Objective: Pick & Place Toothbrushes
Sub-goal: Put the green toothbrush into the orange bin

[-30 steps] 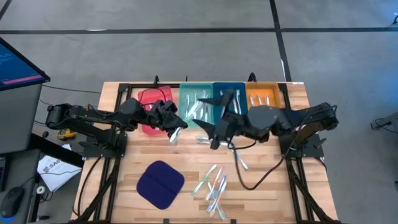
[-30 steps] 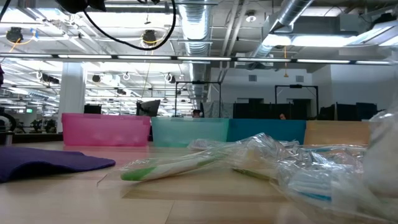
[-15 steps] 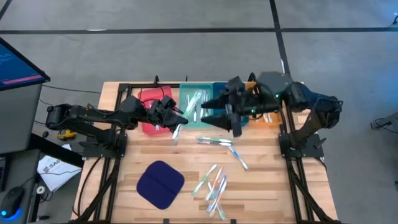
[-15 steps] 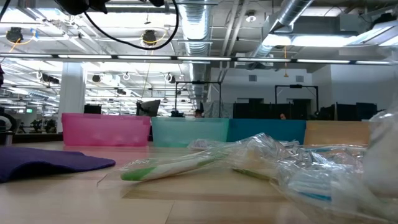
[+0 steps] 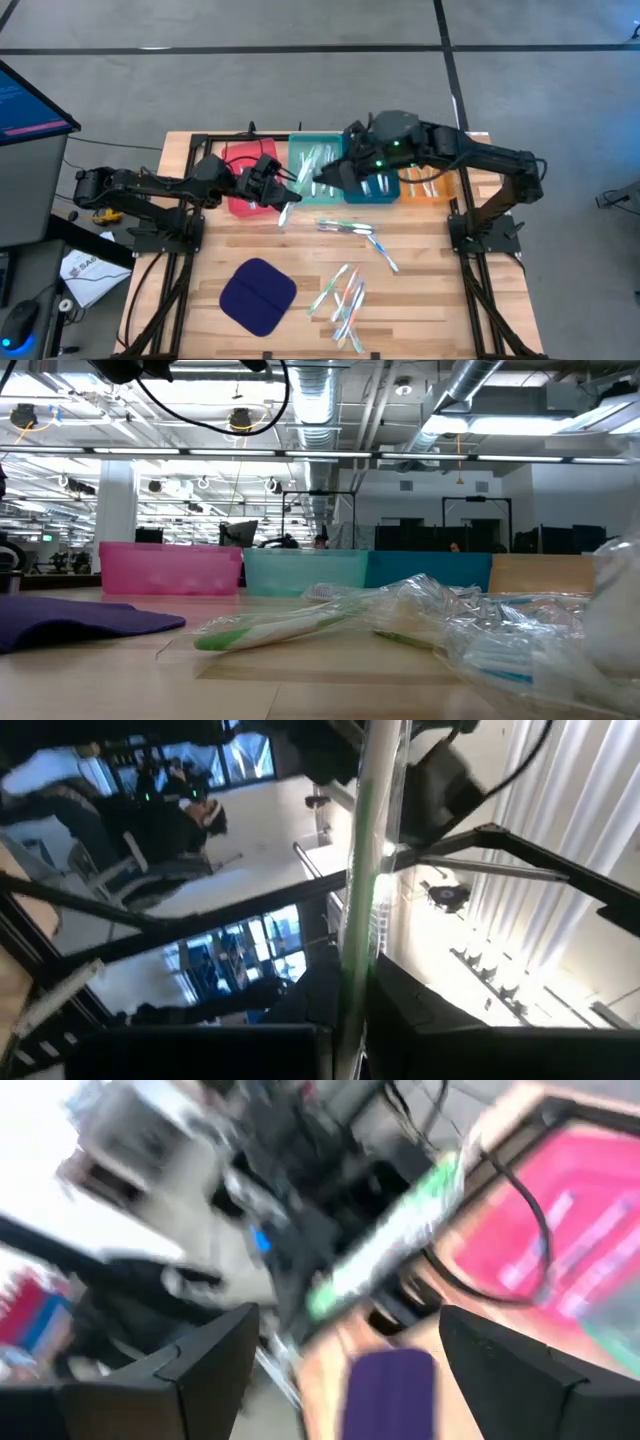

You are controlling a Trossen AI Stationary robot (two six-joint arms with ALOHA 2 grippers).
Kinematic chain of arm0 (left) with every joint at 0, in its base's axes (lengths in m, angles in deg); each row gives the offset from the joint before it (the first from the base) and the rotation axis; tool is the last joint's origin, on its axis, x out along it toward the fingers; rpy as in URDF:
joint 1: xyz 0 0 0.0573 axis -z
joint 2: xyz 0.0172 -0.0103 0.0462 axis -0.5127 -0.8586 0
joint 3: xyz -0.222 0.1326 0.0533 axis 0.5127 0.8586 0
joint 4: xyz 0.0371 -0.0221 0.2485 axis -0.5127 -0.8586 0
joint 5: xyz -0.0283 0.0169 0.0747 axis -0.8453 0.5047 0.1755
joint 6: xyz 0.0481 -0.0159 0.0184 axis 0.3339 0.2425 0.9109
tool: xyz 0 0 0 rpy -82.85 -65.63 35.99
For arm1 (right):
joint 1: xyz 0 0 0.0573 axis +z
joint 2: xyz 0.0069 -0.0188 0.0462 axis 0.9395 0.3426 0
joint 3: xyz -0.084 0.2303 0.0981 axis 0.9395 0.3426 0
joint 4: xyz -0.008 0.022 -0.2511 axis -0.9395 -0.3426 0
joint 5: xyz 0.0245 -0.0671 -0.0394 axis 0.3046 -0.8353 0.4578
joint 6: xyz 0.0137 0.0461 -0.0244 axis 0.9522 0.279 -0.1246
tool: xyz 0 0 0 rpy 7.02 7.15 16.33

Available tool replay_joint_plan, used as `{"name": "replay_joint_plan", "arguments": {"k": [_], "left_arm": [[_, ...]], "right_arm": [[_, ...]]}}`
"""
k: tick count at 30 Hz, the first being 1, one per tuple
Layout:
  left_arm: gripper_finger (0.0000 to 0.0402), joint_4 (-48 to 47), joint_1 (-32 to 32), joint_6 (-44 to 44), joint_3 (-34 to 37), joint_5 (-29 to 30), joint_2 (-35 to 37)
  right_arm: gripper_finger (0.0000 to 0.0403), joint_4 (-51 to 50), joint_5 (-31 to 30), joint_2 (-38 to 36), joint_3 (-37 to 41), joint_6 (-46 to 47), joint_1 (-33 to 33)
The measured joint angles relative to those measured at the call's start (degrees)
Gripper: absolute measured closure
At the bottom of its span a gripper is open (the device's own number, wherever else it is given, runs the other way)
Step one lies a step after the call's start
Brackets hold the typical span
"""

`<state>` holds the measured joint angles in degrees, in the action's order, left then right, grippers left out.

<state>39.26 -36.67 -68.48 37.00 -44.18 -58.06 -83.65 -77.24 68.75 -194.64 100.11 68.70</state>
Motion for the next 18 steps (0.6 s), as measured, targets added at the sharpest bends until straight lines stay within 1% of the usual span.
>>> {"name": "replay_joint_plan", "arguments": {"k": [3,6,7,8,10,12,14,18], "left_arm": [[0.0389,-0.39,0.00,1.37,0.00,1.84,0.02],[0.0389,-1.01,0.00,3.62,0.17,3.16,0.02],[0.0389,-0.68,0.00,3.95,0.48,3.75,0.04],[0.0389,-0.73,0.00,4.01,0.90,4.30,0.07],[0.0389,-1.10,0.00,3.94,1.59,5.90,0.04],[0.0389,-1.08,0.00,3.25,1.84,6.83,0.04],[0.0389,-0.73,0.00,2.06,1.84,7.45,0.04],[0.0389,-0.76,0.00,1.30,1.84,8.65,0.04]], "right_arm": [[0.0097,4.93,-1.58,-3.44,6.48,5.35,-0.24],[0.0097,18.91,-3.58,-6.49,14.72,11.90,0.31],[0.0097,25.12,-4.65,-7.43,17.83,14.88,0.34],[0.0097,30.96,-6.17,-8.18,20.77,18.31,0.34],[0.0097,39.08,-10.17,-9.36,26.63,23.70,0.85],[0.0097,41.92,-14.27,-9.65,31.19,26.10,1.33],[0.0097,43.95,-16.80,-9.39,34.47,26.41,1.85],[0.0097,49.71,-16.63,-7.85,36.30,26.42,2.07]]}}
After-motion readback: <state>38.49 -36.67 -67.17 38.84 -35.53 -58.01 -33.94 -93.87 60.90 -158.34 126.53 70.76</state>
